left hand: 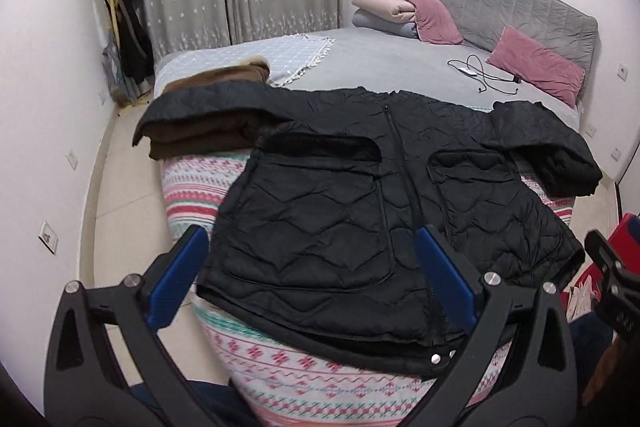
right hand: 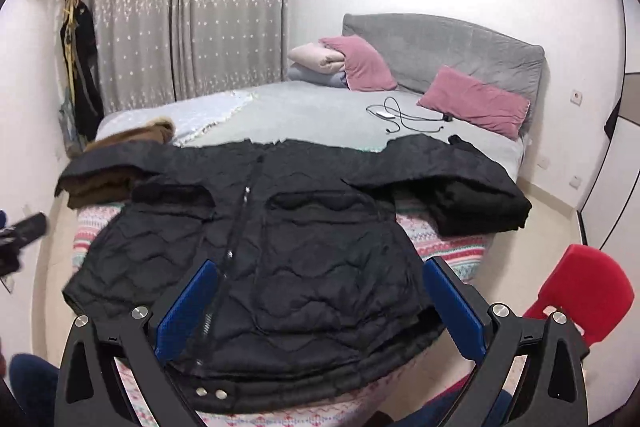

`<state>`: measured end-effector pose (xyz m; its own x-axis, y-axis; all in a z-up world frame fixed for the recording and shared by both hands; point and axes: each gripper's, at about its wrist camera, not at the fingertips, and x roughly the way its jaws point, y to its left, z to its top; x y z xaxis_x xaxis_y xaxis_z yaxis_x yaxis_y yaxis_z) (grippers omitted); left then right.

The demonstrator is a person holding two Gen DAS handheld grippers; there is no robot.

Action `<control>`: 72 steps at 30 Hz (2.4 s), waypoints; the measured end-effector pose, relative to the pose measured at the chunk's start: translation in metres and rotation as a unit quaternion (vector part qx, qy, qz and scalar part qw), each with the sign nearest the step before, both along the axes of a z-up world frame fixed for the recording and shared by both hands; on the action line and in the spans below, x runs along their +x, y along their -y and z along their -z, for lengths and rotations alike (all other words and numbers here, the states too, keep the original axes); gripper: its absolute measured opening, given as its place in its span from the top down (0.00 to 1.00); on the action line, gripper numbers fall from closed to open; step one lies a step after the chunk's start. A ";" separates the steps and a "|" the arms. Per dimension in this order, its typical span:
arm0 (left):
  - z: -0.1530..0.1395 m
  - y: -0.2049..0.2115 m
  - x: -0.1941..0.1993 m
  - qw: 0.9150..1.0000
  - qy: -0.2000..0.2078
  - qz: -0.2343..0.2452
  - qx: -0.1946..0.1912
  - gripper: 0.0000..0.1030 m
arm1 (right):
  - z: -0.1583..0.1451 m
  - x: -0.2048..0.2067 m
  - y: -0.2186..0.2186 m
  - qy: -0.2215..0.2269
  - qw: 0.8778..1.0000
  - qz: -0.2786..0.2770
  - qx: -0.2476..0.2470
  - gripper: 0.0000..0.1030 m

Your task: Fold large clothes

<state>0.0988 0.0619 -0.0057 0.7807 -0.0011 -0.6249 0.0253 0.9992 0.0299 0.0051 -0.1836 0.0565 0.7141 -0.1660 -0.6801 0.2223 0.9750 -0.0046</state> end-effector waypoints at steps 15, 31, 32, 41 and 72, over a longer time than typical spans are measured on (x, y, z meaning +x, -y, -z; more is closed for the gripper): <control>-0.008 -0.014 -0.002 1.000 -0.004 0.010 0.013 0.00 | 0.025 0.007 0.000 -0.012 1.000 -0.009 0.010 0.00; -0.013 -0.016 -0.007 1.000 0.005 0.005 0.008 0.00 | 0.032 0.011 -0.001 0.000 1.000 -0.005 0.017 0.00; -0.013 -0.015 -0.007 1.000 -0.002 0.012 0.007 0.00 | 0.033 0.011 0.000 0.000 1.000 -0.004 0.021 0.00; -0.006 -0.016 -0.008 1.000 -0.019 0.016 0.009 0.00 | 0.042 0.011 0.000 -0.017 1.000 -0.002 0.019 0.00; 0.060 -0.152 0.068 0.983 -0.110 -0.134 -0.056 0.00 | 0.139 0.037 0.145 -0.110 0.976 0.174 0.068 0.00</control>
<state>0.1667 0.2135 -0.0652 0.6080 0.1081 -0.7866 -0.2458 0.9677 -0.0569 0.0418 -0.3283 -0.0821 0.4643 -0.2702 -0.8435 0.5483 0.8356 0.0342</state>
